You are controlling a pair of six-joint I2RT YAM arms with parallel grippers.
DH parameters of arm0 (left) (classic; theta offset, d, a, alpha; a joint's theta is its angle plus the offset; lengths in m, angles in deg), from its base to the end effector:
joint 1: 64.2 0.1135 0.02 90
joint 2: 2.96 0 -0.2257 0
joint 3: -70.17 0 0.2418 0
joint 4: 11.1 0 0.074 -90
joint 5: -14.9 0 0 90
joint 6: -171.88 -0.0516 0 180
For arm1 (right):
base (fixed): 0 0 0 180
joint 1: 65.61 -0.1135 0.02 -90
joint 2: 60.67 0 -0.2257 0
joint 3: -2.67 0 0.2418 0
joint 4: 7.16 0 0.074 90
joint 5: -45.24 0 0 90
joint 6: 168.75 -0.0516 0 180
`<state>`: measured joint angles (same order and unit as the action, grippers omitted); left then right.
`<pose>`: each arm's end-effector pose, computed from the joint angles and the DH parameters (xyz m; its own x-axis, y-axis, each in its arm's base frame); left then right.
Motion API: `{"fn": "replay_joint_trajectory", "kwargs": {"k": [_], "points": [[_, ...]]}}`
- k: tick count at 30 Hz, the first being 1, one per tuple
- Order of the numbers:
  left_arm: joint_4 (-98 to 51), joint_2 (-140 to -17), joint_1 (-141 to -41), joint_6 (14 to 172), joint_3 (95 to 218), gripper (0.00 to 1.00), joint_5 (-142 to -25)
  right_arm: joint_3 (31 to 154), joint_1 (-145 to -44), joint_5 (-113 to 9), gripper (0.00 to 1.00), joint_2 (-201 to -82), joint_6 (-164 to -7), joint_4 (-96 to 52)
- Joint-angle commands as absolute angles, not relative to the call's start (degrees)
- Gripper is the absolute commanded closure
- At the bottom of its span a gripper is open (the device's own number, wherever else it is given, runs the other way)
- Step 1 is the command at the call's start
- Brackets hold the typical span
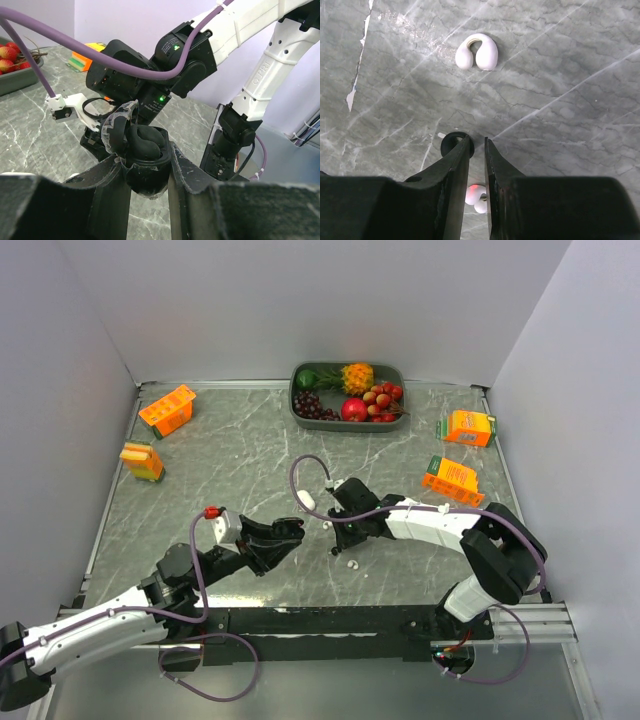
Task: Insert the wireless bluetooth earbuds into the charging case
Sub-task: Pick up the earbud from the center of the board.
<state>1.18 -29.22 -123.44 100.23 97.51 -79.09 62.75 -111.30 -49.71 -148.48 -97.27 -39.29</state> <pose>0.0897 -0.1577 0.2469 -0.1686 -0.3308 -0.9285 0.8837 0.3665 -0.2910 0.1983 0.2095 0.1181 -0.8089 -0.3756 -0.4524 -0.5128 0.8271 0.2302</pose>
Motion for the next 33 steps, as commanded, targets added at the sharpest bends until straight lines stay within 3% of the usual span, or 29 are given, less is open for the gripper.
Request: {"fn": "replay_joint_trajectory", "kwargs": {"k": [1, 11, 21, 33], "points": [[3.8, -29.86, -123.7, 101.21, 97.63, 0.99, -78.88, 61.78, -111.05, -51.78, 0.75, -147.68, -98.44, -39.72], [3.97, -29.95, -123.79, 101.57, 97.72, 0.99, -79.15, 60.46, -113.16, -52.67, 0.7, -144.69, -99.4, -42.01], [4.32, -30.74, -123.88, 101.65, 98.25, 0.99, -79.41, 63.35, -113.34, -50.56, 0.57, -141.09, -99.93, -44.2], [3.8, -29.77, -123.97, 101.83, 98.07, 0.99, -79.15, 67.05, -110.53, -49.68, 0.58, -146.17, -97.21, -43.51]]}}
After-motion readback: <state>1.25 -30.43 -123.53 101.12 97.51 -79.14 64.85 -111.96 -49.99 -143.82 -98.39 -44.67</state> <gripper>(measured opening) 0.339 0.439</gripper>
